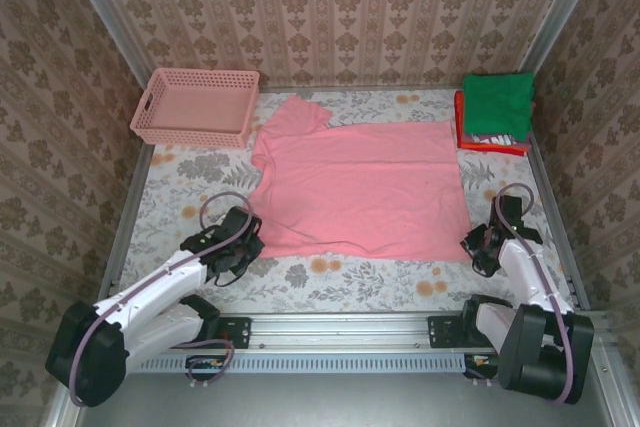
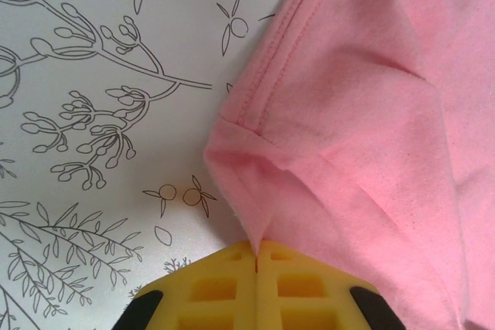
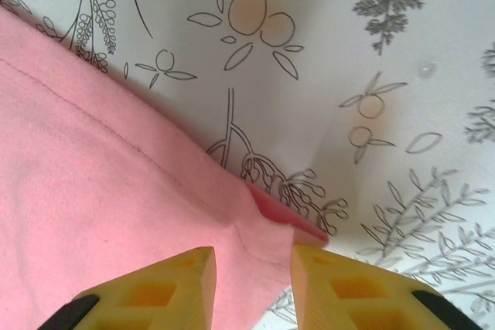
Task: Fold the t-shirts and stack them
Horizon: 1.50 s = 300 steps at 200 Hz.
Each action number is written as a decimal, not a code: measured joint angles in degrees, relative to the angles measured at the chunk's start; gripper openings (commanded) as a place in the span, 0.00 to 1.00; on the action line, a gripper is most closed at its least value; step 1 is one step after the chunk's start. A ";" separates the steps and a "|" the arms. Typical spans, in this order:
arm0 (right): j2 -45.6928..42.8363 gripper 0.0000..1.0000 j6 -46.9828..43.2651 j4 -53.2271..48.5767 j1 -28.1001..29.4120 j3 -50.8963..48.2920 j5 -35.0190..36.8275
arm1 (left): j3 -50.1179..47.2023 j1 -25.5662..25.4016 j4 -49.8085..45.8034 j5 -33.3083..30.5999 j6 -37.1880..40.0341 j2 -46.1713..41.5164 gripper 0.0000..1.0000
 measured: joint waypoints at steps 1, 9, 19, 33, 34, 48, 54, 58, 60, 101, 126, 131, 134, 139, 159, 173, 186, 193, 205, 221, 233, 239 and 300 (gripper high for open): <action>-0.17 0.32 0.02 -0.15 0.00 -0.02 0.04 | 0.00 0.00 0.00 0.00 0.00 0.00 0.00; -0.81 0.32 0.13 -0.85 0.00 -0.02 0.15 | 0.00 0.02 -0.02 0.00 0.02 0.00 0.00; -1.22 0.33 0.33 -1.49 0.02 -0.13 0.26 | 0.00 0.00 -0.02 0.00 0.02 0.00 0.00; -1.31 0.34 0.66 -2.05 0.02 -0.46 0.24 | 0.02 0.00 -0.02 0.00 0.02 0.00 0.00; -1.31 0.34 0.68 -2.05 0.02 -0.52 0.24 | 0.02 0.00 -0.02 0.00 0.02 0.00 0.00; -1.14 0.34 0.92 -2.03 0.02 -1.01 0.24 | 0.02 0.02 -0.02 0.00 0.02 0.00 0.00; -0.81 0.34 0.96 -2.01 0.02 -1.14 0.24 | 0.02 0.07 -0.02 0.00 0.02 0.00 0.00; -0.44 0.34 1.03 -2.01 0.02 -1.18 0.24 | 0.02 0.07 -0.02 0.00 0.04 0.00 0.00; -0.24 0.34 1.03 -2.01 0.02 -1.18 0.22 | 0.02 0.07 -0.02 0.00 0.02 0.00 0.00; 3.23 0.29 1.05 -1.01 -0.04 -1.22 0.44 | 0.22 0.39 -0.02 0.00 0.24 0.00 0.00; 3.39 0.17 0.96 -1.49 -0.26 -1.14 0.92 | 0.24 0.39 0.00 0.00 0.24 0.00 0.00; 3.37 0.13 0.63 -1.57 -0.26 -1.11 0.96 | 0.24 0.39 0.00 0.00 0.24 0.00 0.00; 3.37 0.11 0.76 -1.81 -0.28 -1.09 1.14 | 0.24 0.39 0.00 0.00 0.24 0.00 0.00; 3.37 0.08 0.81 -2.03 -0.31 -1.05 1.38 | 0.24 0.42 0.00 0.00 0.24 0.00 0.00; 3.21 0.00 0.39 -2.43 -0.35 -0.85 1.73 | 0.24 0.50 0.00 0.00 0.26 0.00 0.00; 2.86 0.00 -0.11 -2.49 -0.35 -0.85 1.73 | 0.28 0.70 -0.04 0.00 0.31 0.00 0.00; 2.29 0.00 -0.07 -2.49 -0.35 -0.98 1.73 | 0.52 0.76 -0.44 0.00 0.48 -0.04 0.00; 1.90 0.00 -0.04 -2.14 -0.35 -1.11 1.73 | 0.79 0.76 -0.76 -0.02 0.63 -0.17 0.00; 0.76 0.00 -0.04 -1.88 -0.35 -1.16 1.77 | 1.33 0.76 -1.55 -0.07 0.90 -0.72 0.00; -1.95 0.00 -0.04 -2.12 -0.35 -1.16 2.29 | 2.56 0.83 -3.04 -0.28 1.31 -1.84 0.00; -4.44 0.00 0.00 -2.47 -0.35 -1.14 2.80 | 3.72 1.03 -4.02 -0.50 1.70 -2.80 0.00; -5.70 0.00 0.02 -2.71 -0.33 -1.14 3.08 | 4.35 1.20 -4.61 -0.59 1.88 -3.26 0.00; -10.97 0.00 0.68 -7.50 -0.24 3.80 5.25 | 10.49 4.11 -9.55 -0.52 5.84 -3.65 0.00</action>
